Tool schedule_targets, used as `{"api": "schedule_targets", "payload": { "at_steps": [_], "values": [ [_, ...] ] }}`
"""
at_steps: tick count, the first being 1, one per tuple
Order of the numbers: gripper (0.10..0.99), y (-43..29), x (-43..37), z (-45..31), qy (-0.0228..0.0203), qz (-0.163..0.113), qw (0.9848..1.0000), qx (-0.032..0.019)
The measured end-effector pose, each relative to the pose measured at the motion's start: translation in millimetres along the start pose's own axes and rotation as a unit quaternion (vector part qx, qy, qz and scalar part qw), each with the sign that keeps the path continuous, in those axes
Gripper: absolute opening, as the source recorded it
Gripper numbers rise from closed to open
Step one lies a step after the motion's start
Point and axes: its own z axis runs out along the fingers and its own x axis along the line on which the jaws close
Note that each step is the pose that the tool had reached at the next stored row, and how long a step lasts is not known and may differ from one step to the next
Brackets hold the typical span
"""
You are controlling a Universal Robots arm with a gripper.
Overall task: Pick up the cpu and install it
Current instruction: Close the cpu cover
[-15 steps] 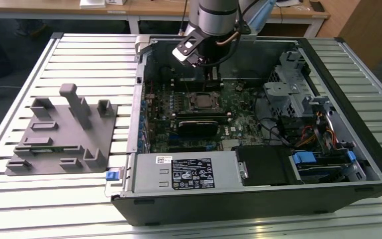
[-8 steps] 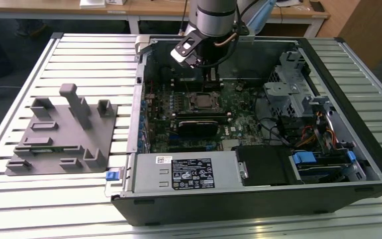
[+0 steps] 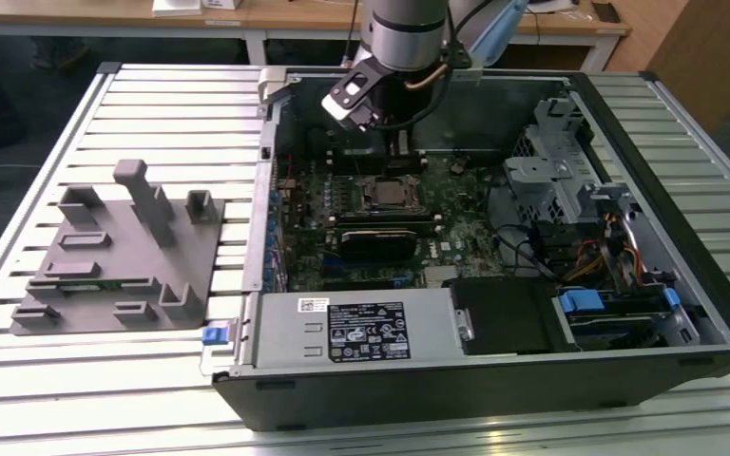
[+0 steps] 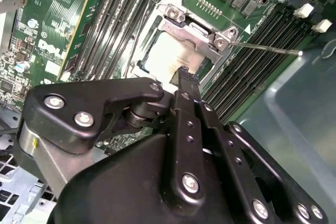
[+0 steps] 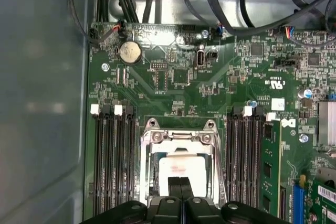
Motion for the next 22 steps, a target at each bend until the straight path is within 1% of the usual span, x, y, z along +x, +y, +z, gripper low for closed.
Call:
{"api": "schedule_targets", "payload": {
  "at_steps": [6, 9, 12, 14, 18, 22],
  "values": [
    [0.106, -8.7, -1.0, 1.6, 0.0, 0.0, 1.0, 0.0],
    [0.106, -12.6, -1.4, 3.8, 0.0, 0.0, 1.0, 0.0],
    [0.106, -16.9, -1.3, 8.9, 0.0, 0.0, 1.0, 0.0],
    [0.106, -18.4, -1.3, 12.5, 0.0, 0.0, 1.0, 0.0],
    [0.106, -19.6, -1.1, 19.5, 0.0, 0.0, 1.0, 0.0],
    [0.106, -20.2, -1.0, 24.9, 0.0, 0.0, 1.0, -0.0001]
  ]
}}
